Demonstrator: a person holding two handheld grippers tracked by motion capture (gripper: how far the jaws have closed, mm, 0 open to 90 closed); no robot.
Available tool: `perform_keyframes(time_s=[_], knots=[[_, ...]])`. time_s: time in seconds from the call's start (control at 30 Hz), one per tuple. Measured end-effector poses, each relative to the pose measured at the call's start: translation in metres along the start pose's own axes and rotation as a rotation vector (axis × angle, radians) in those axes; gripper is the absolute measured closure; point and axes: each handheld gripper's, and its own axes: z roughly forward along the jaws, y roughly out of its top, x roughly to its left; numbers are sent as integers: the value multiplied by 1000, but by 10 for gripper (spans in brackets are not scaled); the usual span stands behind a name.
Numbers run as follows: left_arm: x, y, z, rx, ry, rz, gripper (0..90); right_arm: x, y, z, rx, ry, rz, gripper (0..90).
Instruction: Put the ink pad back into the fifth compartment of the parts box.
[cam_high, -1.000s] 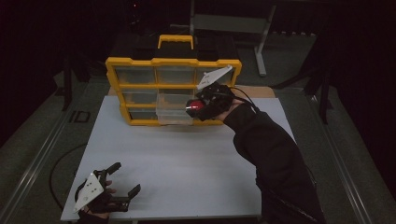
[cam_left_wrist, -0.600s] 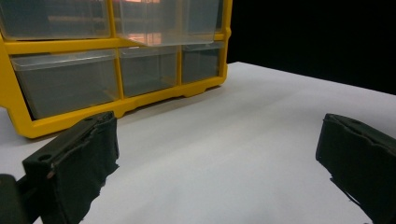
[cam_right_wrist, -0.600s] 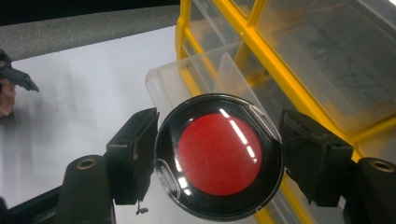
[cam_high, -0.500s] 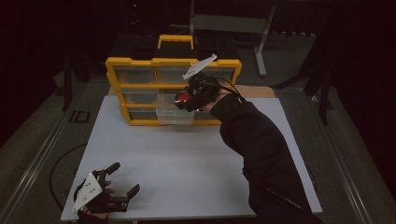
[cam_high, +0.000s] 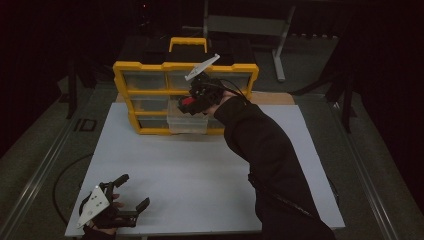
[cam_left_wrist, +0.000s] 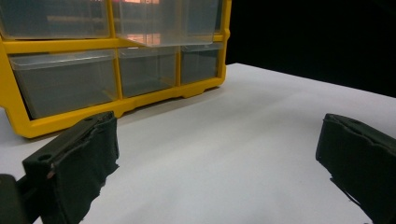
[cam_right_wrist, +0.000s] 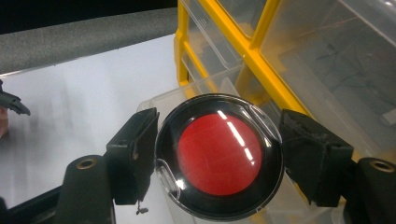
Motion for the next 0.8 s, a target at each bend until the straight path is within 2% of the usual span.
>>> perform_keyframes(time_s=[0.23,0.37,0.57,0.7,0.73,0.8], knots=[[0,-1,1,-1,-10,-8,0,-2,2,12,1,22,30,302],[0,0,0,-1,-11,-5,0,1,2,21,26,24,29,302],[0,-1,0,-2,-13,-6,0,-1,2,24,44,11,43,300],[0,-1,0,-2,-12,-8,0,-3,1,24,59,19,46,288],[0,0,0,-3,-11,-8,0,-4,0,25,64,19,50,192],[0,-1,0,-2,-12,-9,0,-3,1,24,66,20,50,188]])
